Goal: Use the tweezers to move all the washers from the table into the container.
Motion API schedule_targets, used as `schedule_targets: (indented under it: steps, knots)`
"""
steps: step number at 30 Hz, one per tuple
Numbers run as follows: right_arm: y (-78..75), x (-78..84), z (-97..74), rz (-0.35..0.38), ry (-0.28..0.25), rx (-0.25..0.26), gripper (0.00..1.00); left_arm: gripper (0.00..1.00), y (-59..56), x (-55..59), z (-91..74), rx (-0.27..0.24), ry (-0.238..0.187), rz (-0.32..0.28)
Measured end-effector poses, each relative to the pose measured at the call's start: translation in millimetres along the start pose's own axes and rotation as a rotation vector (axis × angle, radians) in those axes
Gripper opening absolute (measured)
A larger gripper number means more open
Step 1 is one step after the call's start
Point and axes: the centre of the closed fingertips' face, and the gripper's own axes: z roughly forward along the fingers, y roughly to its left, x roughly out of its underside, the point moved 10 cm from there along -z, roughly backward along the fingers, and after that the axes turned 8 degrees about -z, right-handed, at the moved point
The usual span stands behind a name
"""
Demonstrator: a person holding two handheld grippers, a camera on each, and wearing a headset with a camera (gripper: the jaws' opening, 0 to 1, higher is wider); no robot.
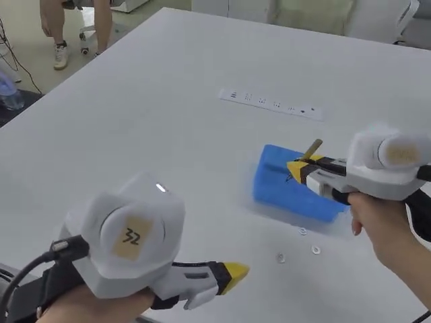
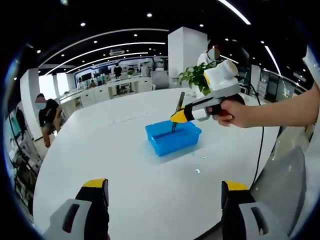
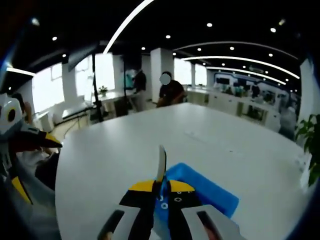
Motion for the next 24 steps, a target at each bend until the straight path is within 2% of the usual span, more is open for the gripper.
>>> schedule_targets:
  steps: [6, 9, 13, 20, 24]
  knots:
    - [15.9, 0.0, -17.4, 0.010, -0.003, -0.033, 0.05, 0.95, -1.3, 0.0, 0.0, 0.003, 0.005, 0.009]
    - [28.4, 3.4, -26.3, 0.022, 0.002, -0.046, 0.05, 0.95, -2.3, 0.7, -0.1, 0.007, 0.004, 0.009]
    - [36.5, 11.0, -33.2, 0.035, 0.008, -0.060, 0.05, 0.95, -3.2, 1.6, -0.3, 0.008, 0.006, 0.011]
    - [54.7, 27.5, -39.9, 0.092, 0.026, -0.089, 0.05, 0.95, -3.3, 3.0, -0.7, 0.005, 0.006, 0.009]
    - [63.1, 36.1, -38.0, 0.097, 0.044, -0.097, 0.05, 0.95, -3.7, 4.2, -0.2, 0.003, 0.013, 0.010]
